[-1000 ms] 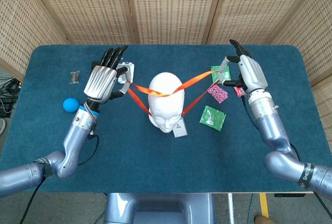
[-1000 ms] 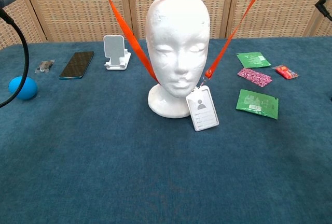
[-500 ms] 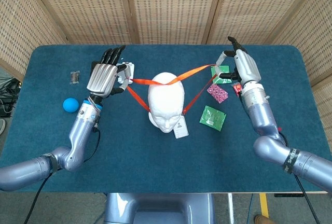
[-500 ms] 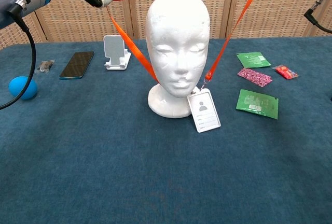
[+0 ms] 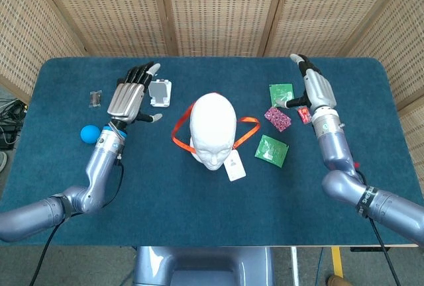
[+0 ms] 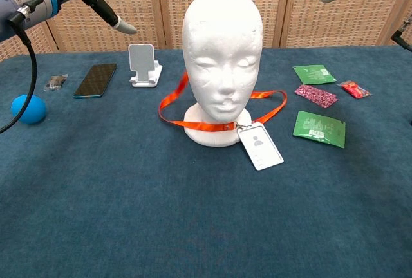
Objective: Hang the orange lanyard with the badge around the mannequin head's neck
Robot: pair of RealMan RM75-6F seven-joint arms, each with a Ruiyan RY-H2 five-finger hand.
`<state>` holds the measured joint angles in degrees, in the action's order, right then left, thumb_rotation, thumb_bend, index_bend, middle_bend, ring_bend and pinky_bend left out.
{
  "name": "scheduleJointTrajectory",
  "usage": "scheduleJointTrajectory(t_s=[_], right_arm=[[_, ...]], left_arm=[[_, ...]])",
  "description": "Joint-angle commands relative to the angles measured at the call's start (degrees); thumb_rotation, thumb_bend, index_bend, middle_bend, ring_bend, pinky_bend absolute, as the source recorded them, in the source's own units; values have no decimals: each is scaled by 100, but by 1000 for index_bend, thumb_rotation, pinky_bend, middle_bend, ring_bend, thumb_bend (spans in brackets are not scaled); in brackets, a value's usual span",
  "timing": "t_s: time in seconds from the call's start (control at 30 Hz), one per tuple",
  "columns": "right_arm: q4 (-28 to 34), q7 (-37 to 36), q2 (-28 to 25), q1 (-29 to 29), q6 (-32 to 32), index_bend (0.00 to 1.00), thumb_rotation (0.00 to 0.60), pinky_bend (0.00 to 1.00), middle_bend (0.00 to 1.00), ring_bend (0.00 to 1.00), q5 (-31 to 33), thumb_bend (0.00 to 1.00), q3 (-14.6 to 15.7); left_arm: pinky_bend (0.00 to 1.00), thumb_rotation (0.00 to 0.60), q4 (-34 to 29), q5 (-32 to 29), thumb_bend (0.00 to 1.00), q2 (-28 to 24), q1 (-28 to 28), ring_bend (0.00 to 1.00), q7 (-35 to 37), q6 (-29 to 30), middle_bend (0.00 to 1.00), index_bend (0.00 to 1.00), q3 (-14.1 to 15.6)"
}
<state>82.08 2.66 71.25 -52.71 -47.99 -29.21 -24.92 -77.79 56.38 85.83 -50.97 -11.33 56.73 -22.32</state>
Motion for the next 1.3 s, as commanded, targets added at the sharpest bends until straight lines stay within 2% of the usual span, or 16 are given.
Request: scheduleJointTrajectory(t_s=[0.03, 0.2, 0.43, 0.53, 0.57, 0.63, 0.7, 0.8, 0.93, 1.0, 1.17, 1.3], right_arm=[[21, 42, -13, 17, -57, 86, 600, 0, 0, 0, -28, 182, 16], [160, 203, -82, 69, -256, 86, 600, 0, 0, 0, -130, 181, 77], [725, 404, -516, 545, -794, 81, 600, 0, 26, 0, -682, 190, 368], [933, 477, -691, 844, -1077, 76, 600, 0, 181, 63, -815, 233, 544], [997, 481, -740, 934, -1143, 76, 600, 20, 274, 147, -871, 265, 596], [1137, 481, -863, 1140, -1241, 75, 600, 157, 449, 344, -1058, 334, 742], [1277, 476, -979, 1344, -1302, 68, 600, 441, 625, 554, -1273, 419, 909], [1454, 491, -1087, 1642, -1474, 64, 600, 685, 750, 694, -1697, 521, 1179], [1676, 390, -1189, 1965, -1536, 64, 600, 828, 811, 764, -2270, 627, 1507], [1883, 109, -1311, 2180, -1368, 64, 600, 877, 830, 785, -2903, 668, 1814], [2011, -158, -1356, 2378, -1028, 64, 600, 930, 855, 811, -3947, 749, 2322], [2034, -313, -1228, 2340, -736, 80, 600, 966, 859, 819, -4524, 775, 2516]], left_arm=[[0, 600, -2, 44, 93, -52, 32, 0, 82, 37, 0, 0, -5], [0, 600, -106, 132, 87, -222, 116, 0, 217, 66, 0, 0, 21], [0, 600, -578, 823, 87, -850, 663, 0, 416, 597, 0, 0, 379], [0, 600, -855, 1041, 77, -1204, 1011, 0, 409, 923, 0, 0, 566], [0, 600, -931, 1088, 58, -1305, 1116, 0, 374, 1016, 0, 0, 627], [0, 600, -1125, 1117, 22, -1533, 1360, 0, 257, 1200, 0, 0, 765], [0, 600, -1394, 1070, 3, -1778, 1619, 0, 128, 1340, 0, 0, 911], [0, 600, -1783, 1016, 0, -2105, 2011, 0, -6, 1598, 0, 0, 1119], [0, 600, -2128, 1089, 0, -2349, 2486, 0, 47, 1971, 0, 0, 1363], [0, 600, -2314, 1099, 0, -2484, 2829, 0, -93, 2281, 0, 0, 1555], [0, 600, -2611, 1132, 0, -2569, 3367, 0, -353, 2868, 0, 0, 1784], [0, 600, -2778, 1129, 0, -2583, 3654, 0, -419, 3093, 0, 0, 1887]])
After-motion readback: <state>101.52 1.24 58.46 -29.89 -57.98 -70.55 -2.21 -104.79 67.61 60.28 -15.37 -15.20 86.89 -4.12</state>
